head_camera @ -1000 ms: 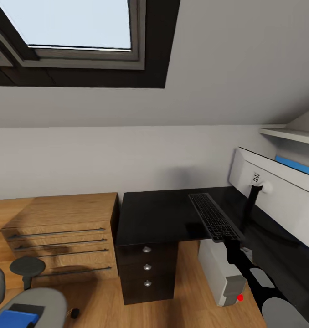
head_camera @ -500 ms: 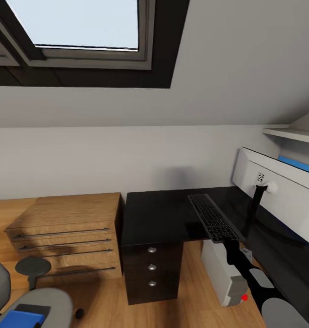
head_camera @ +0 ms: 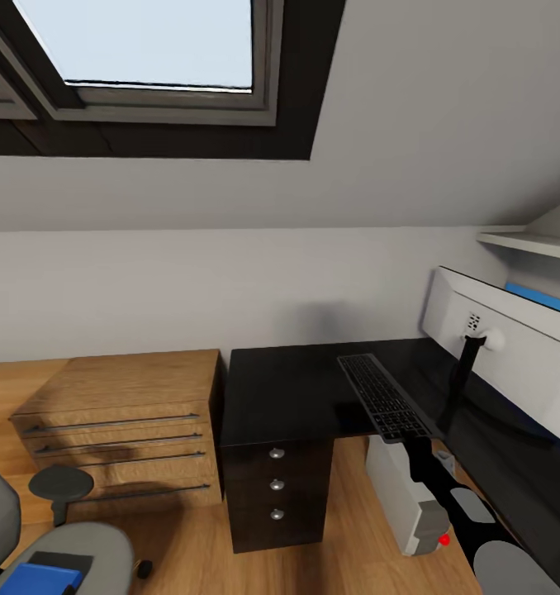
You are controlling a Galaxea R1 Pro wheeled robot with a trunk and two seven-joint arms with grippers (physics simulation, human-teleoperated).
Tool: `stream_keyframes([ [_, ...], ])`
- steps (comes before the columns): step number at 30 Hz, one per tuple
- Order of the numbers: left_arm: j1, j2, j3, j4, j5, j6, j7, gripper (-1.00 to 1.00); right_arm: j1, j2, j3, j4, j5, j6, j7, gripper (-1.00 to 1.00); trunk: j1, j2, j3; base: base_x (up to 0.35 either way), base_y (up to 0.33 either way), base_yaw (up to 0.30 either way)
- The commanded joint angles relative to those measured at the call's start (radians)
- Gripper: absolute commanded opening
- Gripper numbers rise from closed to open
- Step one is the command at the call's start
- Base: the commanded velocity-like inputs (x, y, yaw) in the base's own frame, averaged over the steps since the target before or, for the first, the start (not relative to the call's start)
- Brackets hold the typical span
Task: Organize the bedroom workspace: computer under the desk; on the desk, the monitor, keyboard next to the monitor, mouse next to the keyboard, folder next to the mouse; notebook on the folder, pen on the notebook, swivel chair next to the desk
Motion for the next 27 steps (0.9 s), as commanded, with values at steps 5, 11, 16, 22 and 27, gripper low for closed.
stream_keyframes([
  [5, -0.001, -0.003, 0.005, -0.002, -0.009, -0.003, 0.011, 1.0, -0.001, 0.0, -0.007, 0.0, 0.003, 0.01, 0.003, -1.0, 0.02, -0.037, -0.017, 0.0, 0.0, 0.0],
  [11, -0.001, -0.003, 0.005, -0.003, -0.009, -0.004, 0.012, 1.0, -0.001, 0.002, -0.007, 0.002, 0.005, 0.01, 0.003, -1.0, 0.043, -0.079, -0.036, 0.0, 0.0, 0.0],
  [16, -0.001, -0.004, 0.005, -0.003, -0.009, -0.004, 0.012, 1.0, -0.001, 0.006, -0.007, 0.003, 0.005, 0.01, 0.003, -1.0, 0.062, -0.114, -0.052, 0.0, 0.0, 0.0],
  [22, -0.001, -0.004, 0.005, -0.003, -0.009, -0.004, 0.011, 1.0, -0.001, 0.006, -0.007, 0.003, 0.005, 0.01, 0.003, -1.0, 0.085, -0.156, -0.071, 0.0, 0.0, 0.0],
  [27, -0.001, -0.004, 0.005, -0.003, -0.009, -0.004, 0.011, 1.0, -0.001, 0.006, -0.007, 0.003, 0.005, 0.01, 0.003, -1.0, 0.104, -0.191, -0.086, 0.0, 0.0, 0.0],
])
